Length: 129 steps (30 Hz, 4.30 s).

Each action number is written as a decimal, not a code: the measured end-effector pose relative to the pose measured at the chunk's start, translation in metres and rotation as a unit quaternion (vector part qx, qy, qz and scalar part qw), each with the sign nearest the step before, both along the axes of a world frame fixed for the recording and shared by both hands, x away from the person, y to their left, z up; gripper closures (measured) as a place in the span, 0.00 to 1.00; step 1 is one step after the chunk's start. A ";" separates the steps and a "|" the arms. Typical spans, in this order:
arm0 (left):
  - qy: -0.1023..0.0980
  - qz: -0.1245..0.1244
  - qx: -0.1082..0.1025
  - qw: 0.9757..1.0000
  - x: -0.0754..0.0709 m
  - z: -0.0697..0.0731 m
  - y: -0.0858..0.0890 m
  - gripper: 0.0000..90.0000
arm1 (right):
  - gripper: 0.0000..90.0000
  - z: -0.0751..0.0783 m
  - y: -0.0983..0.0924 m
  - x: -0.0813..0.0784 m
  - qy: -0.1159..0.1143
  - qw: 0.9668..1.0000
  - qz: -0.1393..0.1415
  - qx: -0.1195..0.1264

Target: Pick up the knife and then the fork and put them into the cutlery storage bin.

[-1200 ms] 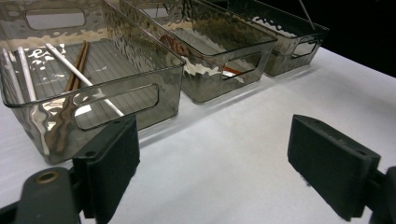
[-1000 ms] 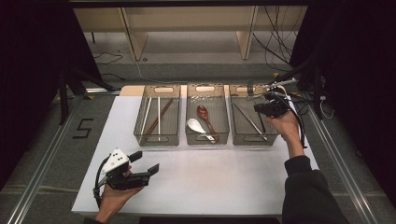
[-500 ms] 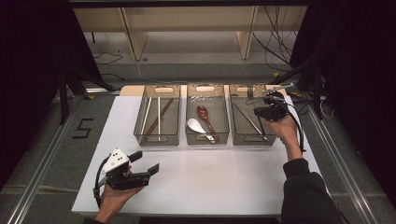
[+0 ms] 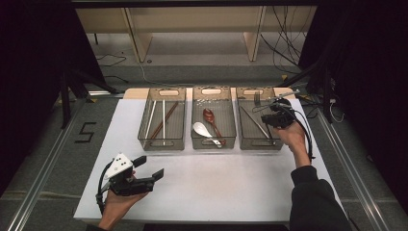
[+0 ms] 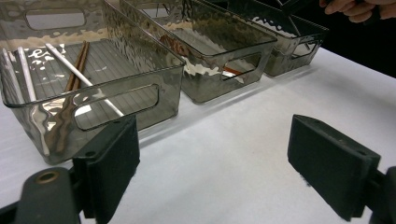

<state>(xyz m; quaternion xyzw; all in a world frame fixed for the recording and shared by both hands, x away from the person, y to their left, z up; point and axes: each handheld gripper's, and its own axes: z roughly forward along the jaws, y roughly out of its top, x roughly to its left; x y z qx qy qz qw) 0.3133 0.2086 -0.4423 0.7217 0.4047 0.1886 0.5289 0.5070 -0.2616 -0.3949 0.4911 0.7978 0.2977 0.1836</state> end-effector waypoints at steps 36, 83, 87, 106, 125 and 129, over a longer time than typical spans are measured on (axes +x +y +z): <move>0.000 0.000 0.000 1.000 0.000 0.000 0.000 0.18 | 0.64 0.006 0.007 -0.014 0.003 0.999 0.022 0.040; 0.005 0.001 0.001 1.000 0.001 0.001 -0.003 0.18 | 0.29 -0.003 0.030 -0.121 -0.066 0.983 0.078 0.151; 0.007 0.000 -0.001 1.000 0.001 0.001 -0.002 0.18 | 0.28 -0.002 0.031 -0.127 -0.073 0.982 0.083 0.153; 0.009 0.001 -0.003 1.000 -0.001 0.001 -0.001 0.18 | 0.26 -0.016 0.032 -0.153 -0.091 0.978 0.103 0.157; 0.013 -0.008 -0.006 1.000 -0.001 0.000 -0.001 0.18 | 0.23 -0.028 0.028 -0.184 -0.121 0.974 0.107 0.160; 0.014 -0.009 -0.005 1.000 -0.001 0.000 -0.001 0.18 | 0.23 -0.032 0.028 -0.190 -0.133 0.973 0.104 0.155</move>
